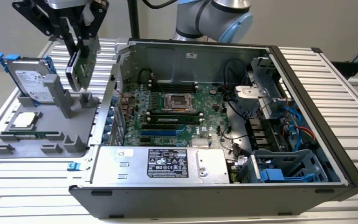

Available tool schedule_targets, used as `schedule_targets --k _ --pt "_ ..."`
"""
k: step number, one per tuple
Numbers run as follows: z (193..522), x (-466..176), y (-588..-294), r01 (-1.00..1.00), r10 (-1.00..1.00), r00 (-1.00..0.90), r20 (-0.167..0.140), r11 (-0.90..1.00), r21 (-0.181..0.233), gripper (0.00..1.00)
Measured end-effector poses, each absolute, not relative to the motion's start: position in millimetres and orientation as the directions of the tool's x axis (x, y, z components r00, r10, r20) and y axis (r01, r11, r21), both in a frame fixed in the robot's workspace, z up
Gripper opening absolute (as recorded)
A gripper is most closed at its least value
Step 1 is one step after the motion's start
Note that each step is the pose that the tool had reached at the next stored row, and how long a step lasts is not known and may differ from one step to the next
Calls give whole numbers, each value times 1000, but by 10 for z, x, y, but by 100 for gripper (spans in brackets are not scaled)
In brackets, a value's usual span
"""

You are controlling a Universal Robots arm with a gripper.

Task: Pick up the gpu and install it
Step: 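Pick up the gpu and move the gpu toward the slot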

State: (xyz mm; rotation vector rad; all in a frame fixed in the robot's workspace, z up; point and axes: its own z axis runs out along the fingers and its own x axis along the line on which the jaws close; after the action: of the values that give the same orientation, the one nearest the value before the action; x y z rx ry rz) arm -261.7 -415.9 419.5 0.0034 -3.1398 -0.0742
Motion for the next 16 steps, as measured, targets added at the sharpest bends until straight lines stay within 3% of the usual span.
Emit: schedule_targets --k 16 --pt "4194 -2497 -4159 -2 -2 -1000 1 999 47 0"
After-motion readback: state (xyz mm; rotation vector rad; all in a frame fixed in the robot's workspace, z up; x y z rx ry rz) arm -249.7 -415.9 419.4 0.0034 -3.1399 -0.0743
